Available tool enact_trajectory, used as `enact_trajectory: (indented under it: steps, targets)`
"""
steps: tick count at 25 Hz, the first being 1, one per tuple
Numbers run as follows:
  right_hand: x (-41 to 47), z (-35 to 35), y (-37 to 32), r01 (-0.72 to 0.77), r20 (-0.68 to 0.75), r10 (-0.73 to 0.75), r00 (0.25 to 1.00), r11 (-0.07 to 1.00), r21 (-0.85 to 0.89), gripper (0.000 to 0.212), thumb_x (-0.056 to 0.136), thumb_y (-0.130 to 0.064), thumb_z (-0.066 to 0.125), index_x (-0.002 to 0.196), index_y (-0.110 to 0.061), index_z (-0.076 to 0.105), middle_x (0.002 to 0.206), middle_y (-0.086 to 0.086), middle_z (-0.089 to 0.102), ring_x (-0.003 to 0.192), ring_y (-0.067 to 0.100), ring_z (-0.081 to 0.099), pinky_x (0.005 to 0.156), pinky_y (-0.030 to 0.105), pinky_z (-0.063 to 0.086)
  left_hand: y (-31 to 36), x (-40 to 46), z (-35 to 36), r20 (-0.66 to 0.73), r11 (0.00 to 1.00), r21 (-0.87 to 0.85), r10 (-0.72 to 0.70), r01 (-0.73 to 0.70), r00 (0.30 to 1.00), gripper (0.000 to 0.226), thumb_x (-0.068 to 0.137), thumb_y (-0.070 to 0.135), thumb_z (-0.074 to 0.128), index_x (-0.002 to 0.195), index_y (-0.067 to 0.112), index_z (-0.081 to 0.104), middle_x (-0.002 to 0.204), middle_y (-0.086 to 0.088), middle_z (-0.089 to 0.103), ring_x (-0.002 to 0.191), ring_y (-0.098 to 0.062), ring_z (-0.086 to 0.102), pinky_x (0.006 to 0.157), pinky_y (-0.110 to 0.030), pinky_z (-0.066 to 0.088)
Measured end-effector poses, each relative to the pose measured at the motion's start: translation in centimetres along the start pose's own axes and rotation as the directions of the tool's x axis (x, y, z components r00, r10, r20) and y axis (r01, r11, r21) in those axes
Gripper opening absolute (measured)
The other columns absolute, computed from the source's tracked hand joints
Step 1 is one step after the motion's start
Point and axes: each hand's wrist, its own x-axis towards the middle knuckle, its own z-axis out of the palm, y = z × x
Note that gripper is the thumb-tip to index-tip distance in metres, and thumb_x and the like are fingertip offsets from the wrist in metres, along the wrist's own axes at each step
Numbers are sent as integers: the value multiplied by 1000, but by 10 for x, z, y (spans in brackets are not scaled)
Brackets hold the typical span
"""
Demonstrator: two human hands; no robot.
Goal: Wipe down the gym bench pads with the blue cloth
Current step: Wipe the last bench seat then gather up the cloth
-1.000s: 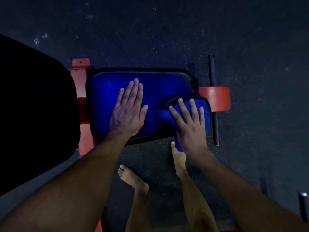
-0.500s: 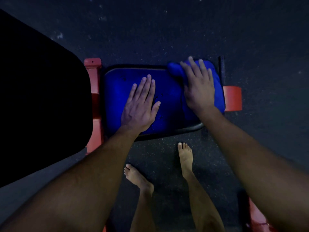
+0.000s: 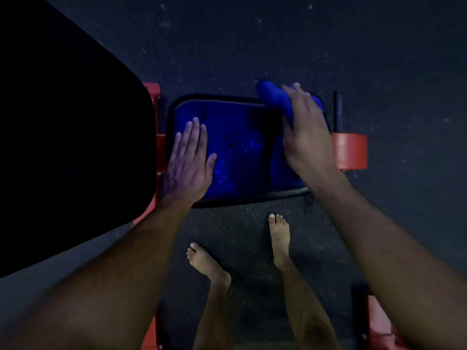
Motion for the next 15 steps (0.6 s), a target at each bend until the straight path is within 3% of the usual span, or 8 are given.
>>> enact_trajectory:
  steps: [2,4,9,13,15]
  targets:
    - [25,38,-10,28,114,1,994,968,-250,52,102,-45,35,151,-30,35,163,2,24,150,33,18,115,71,4,-2,-2,1,-45,1000,-19,8,-9,999,64,106,34,32,160,1,23,169,-18,18,157,-28,14,129,-41,3]
    - [40,69,-13,40,152,20,988,924,-379,55,99,-55,29,151,-36,32,164,1,21,150,36,14,110,76,1,-5,-2,3,-63,999,-30,24,-26,998,62,106,32,33,159,1,26,168,-17,20,157,-28,16,129,-43,4]
    - [3,81,-12,67,77,-40,996,914,-400,60,97,-48,40,154,-34,29,164,3,22,150,33,17,113,72,7,-5,-2,6,-78,998,-65,20,-26,997,62,106,31,35,159,0,27,168,-17,21,157,-28,16,129,-45,7]
    - [-100,84,-17,226,243,-131,961,878,-421,65,98,-41,47,157,-31,22,167,3,11,153,31,6,115,68,8,-6,-2,5,-52,999,-40,13,-15,999,62,107,32,31,160,1,24,169,-16,19,158,-27,14,129,-42,4]
    - [-85,85,-14,246,252,-149,956,876,-415,64,98,-38,48,157,-30,24,166,2,13,153,30,8,117,65,6,-6,-2,6,-48,999,-36,18,-19,999,62,107,33,31,160,1,23,169,-16,18,158,-28,14,129,-43,5]
